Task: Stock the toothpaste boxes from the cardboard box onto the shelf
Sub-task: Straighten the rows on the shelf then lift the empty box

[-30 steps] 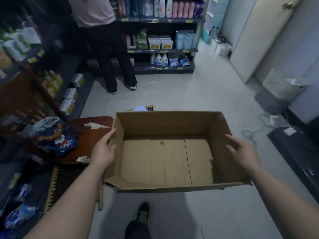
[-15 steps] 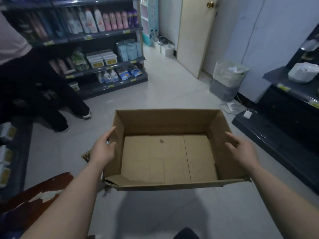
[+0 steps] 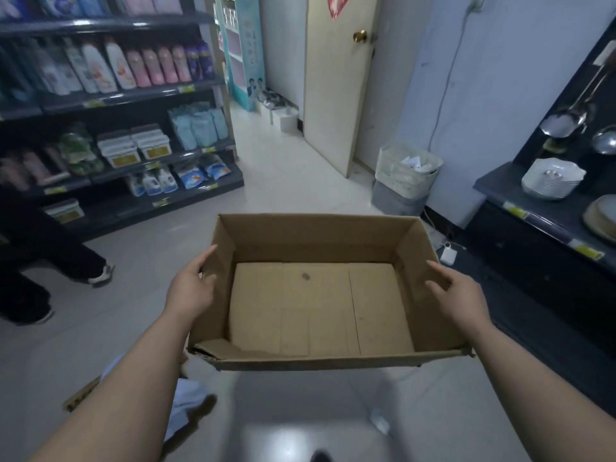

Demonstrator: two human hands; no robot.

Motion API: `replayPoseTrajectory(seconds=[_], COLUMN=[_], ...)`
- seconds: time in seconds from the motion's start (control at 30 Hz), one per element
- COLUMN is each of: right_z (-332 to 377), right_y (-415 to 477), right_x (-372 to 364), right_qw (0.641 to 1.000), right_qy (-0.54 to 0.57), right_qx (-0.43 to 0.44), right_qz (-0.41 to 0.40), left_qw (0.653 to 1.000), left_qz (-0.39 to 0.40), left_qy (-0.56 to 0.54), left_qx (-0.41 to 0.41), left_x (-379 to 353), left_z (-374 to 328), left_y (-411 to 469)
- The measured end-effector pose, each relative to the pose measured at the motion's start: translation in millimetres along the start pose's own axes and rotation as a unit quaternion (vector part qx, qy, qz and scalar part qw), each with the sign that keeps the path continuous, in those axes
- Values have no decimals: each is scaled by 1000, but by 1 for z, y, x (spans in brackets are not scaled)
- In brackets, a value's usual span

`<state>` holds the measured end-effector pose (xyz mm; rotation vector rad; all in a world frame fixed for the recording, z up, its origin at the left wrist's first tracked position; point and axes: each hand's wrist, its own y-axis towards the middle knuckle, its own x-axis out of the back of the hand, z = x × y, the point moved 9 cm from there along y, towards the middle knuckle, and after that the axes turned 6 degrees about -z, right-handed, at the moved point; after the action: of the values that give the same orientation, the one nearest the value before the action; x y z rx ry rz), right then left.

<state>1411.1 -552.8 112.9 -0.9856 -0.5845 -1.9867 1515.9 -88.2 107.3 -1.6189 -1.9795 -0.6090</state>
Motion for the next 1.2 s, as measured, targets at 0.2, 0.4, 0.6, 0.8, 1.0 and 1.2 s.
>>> replayPoseTrajectory(seconds=[0.2,0.4,0.6,0.8,1.0,1.2], right_z=[-2,2,20,27,12,-9], right_y=[102,196,291,373,445,547], right_x=[2,-15,-34,-46,-48,-39], right_qw=[1000,999,996,991,985,985], right_qy=[0,-3,-4,-8,10,-8], right_qx=[-11,-35,-64,-100,-144,-129], right_qz=[-18,-39,-60,-85,-99,-115], left_qw=[1000,999,996,991,985,983], left_qz=[16,45,69,100,131,143], left_qy=[-21,-21,4,29,18,-3], left_qx=[1,-14,-56,-87,-111,-116], left_x=[-62,-121,-167,-212,-278,-358], left_z=[-44,-76,-125,-181,-229,-280], left_y=[86,185,300,404,474,538])
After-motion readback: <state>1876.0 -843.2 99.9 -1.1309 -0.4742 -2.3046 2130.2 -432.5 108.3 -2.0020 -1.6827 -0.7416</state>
